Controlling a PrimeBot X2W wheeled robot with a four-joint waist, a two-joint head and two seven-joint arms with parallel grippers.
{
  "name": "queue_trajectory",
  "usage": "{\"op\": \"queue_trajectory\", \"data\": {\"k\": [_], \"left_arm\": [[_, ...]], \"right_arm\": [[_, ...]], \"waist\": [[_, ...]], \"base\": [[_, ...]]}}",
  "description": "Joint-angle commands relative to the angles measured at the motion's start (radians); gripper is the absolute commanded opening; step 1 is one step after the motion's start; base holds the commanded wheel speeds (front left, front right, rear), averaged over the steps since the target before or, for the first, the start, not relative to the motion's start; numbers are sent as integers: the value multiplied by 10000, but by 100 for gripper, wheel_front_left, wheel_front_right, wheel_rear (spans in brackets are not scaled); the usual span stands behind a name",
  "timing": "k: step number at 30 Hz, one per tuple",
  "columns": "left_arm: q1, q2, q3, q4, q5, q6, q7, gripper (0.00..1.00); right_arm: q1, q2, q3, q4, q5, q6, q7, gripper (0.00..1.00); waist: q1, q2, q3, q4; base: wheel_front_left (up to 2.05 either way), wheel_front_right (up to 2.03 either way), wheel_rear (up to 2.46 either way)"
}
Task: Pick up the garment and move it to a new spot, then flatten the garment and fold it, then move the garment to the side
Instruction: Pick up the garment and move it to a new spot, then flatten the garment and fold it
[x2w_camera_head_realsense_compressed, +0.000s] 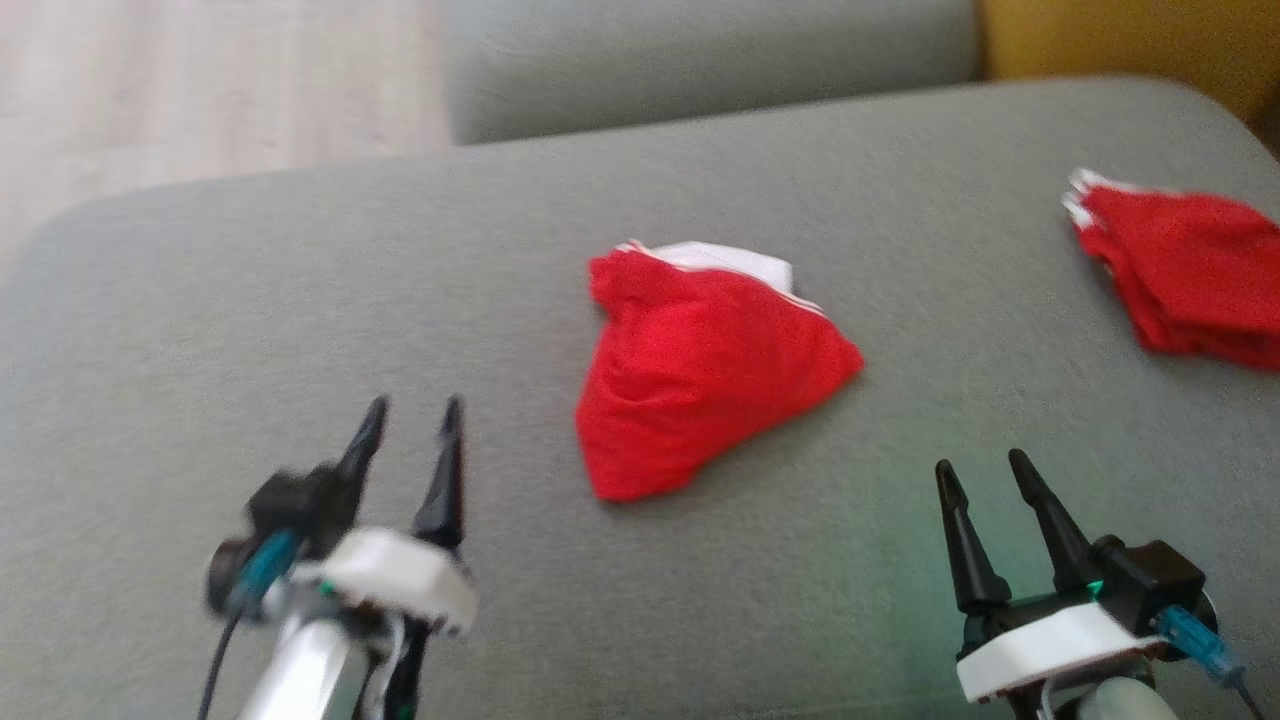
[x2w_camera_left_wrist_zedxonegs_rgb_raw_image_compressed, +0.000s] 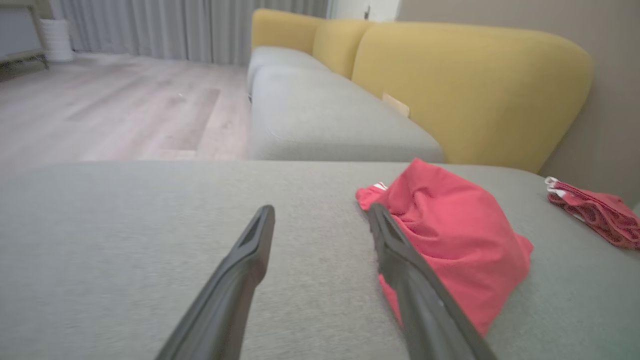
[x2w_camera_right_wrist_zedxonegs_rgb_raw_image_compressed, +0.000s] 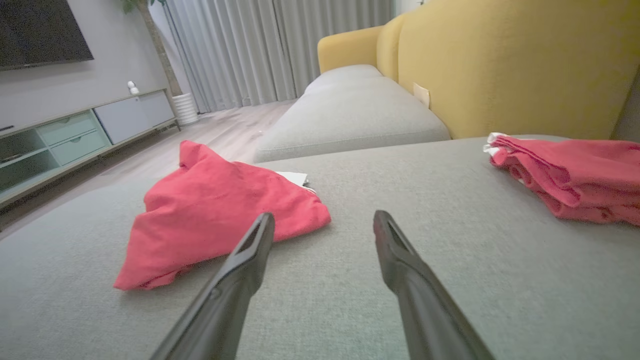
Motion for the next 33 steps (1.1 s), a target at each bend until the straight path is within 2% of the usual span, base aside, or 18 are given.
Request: {"op": "queue_trajectory", "data": {"k": [1, 6, 10, 14, 18, 33], "left_arm": [[39, 42, 899, -1021, 467, -30, -122, 100], [1684, -385, 2215, -2533, 1554, -285, -123, 100], [2411, -623, 2527, -2925, 2089, -626, -123, 100], [3176, -819, 2522, -2902, 2780, -883, -123, 100], [3518, -939, 2396, -2765, 3280, -935, -123, 100], [3410, -1094, 2411, -2469, 3691, -926, -124, 100]], "right_arm": [[-282, 21, 92, -237, -159, -9, -28, 100], [-116, 173, -204, -101, -343, -9, -28, 100], [3, 247, -257, -18, -441, -9, -28, 100], [238, 322, -330, 70, -501, -9, -28, 100], [466, 406, -446, 94, -529, -9, -28, 100], [472, 534, -473, 131, -529, -9, -28, 100]], "waist": [[0, 0, -634, 746], [0, 0, -867, 1182], [0, 0, -1009, 1312], [0, 0, -1265, 1409], [0, 0, -1383, 1516], [0, 0, -1359, 1648]], "base": [[0, 0, 0], [0, 0, 0], [0, 0, 0], [0, 0, 0], [0, 0, 0], [0, 0, 0]]}}
